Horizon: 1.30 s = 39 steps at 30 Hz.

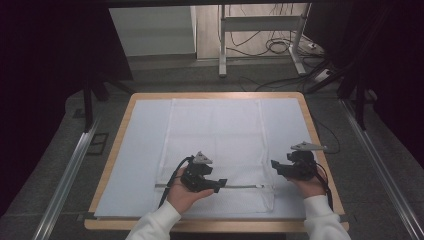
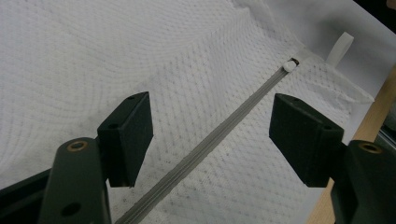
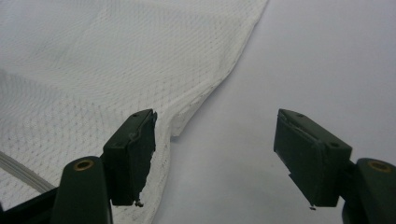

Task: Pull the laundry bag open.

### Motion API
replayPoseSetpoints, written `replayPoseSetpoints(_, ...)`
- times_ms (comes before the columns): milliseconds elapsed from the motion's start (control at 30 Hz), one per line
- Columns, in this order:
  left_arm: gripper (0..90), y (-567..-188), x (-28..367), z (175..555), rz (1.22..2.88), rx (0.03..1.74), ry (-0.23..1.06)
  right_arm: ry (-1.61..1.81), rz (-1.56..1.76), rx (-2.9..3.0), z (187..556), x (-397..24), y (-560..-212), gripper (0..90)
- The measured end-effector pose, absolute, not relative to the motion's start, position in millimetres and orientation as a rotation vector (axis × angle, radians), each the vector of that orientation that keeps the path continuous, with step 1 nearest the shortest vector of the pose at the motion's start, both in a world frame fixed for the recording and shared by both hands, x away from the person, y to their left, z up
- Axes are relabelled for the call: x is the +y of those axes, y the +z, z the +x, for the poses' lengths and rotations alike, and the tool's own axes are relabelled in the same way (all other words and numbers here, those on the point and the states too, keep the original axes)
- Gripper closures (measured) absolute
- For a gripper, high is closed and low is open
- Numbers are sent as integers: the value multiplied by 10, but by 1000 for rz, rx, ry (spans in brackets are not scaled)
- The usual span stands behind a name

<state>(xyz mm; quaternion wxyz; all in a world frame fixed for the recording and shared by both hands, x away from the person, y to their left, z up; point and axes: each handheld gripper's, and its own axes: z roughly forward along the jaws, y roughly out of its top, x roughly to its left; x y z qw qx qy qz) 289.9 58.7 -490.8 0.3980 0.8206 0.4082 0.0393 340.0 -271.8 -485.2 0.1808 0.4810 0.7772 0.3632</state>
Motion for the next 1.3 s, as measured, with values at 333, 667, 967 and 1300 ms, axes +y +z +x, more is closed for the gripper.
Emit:
replayPoseSetpoints(333,300,-4922,498,2923,2071,1038,69,1024,1354,2198,3396,-2725,-4850,287)
replayPoseSetpoints(667,318,-4938,284,2978,2081,1022,22,1034,1363,2177,3397,-2758,-4835,287)
replayPoseSetpoints(967,330,-4948,132,3007,2096,1011,1,1032,1363,2177,3399,-2758,-4840,287)
replayPoseSetpoints(1300,337,-4962,0,3006,2106,988,-12,1028,1364,2177,3402,-2766,-4843,287)
